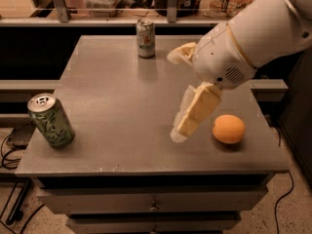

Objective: Knock green can over

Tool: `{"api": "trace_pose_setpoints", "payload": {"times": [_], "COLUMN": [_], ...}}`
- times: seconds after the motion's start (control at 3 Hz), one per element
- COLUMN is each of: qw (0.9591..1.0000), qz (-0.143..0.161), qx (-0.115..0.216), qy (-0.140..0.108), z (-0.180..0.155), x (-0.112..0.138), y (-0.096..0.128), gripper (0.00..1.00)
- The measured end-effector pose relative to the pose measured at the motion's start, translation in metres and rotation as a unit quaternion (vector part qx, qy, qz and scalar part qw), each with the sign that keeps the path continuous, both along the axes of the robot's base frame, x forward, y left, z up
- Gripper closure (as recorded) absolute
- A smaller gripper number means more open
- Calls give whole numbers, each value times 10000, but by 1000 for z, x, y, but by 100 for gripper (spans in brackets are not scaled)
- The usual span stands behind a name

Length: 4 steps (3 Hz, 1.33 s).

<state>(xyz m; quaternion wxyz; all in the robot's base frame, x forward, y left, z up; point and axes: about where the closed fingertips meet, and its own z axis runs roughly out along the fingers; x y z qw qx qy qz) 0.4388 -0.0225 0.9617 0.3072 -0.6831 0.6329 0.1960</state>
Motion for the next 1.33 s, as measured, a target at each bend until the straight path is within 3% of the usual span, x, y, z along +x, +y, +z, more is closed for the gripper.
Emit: {"api": "trace_pose_setpoints", "payload": {"times": [0.33, 0.67, 1.0, 1.33], "qw": [10000, 9994, 9962, 9899], "qz": [-5, 94, 294, 574], "qx": [-11, 317, 813, 1293], "qy": [-4, 69, 117, 103], "z": [0, -9, -23, -32], "x": [0, 3, 8, 16], "y": [-1, 20, 60, 108], "gripper": [0, 0, 0, 0]}}
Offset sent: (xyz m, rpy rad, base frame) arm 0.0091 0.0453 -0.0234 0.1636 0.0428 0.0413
